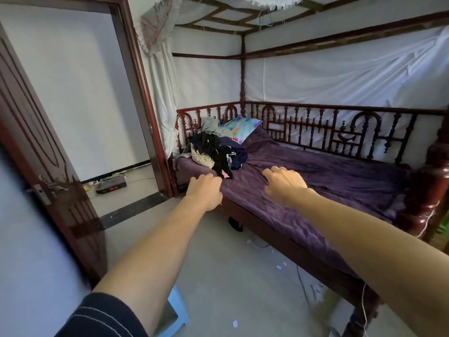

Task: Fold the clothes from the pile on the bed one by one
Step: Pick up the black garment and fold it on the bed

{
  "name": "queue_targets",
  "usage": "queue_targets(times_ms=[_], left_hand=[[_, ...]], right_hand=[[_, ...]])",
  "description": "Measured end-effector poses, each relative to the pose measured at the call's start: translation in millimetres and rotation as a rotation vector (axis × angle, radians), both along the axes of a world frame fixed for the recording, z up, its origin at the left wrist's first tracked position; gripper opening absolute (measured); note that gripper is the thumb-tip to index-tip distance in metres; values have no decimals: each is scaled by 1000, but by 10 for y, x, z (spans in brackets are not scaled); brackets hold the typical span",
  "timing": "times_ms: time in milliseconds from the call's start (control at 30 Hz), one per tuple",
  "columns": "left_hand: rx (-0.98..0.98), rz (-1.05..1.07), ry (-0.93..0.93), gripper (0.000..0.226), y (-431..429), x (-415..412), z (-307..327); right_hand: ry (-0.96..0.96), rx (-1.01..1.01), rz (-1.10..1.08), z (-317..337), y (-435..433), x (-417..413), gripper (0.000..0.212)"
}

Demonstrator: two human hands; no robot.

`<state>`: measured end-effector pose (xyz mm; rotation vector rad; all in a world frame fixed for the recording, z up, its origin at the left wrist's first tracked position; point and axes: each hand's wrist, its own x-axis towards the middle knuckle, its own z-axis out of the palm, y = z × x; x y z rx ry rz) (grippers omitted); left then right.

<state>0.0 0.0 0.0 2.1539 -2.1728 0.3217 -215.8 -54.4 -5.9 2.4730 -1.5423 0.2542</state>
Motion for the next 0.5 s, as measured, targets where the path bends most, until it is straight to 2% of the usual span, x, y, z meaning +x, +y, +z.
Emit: queue_targets(times_ms=[267,500], left_hand=[[76,24,49,24,-305,313,-546],[172,51,86,29,-1119,426,-1012]], right_hand=[[25,68,-11,-609,-283,305,28],[56,134,11,-1058,-1197,395,29]])
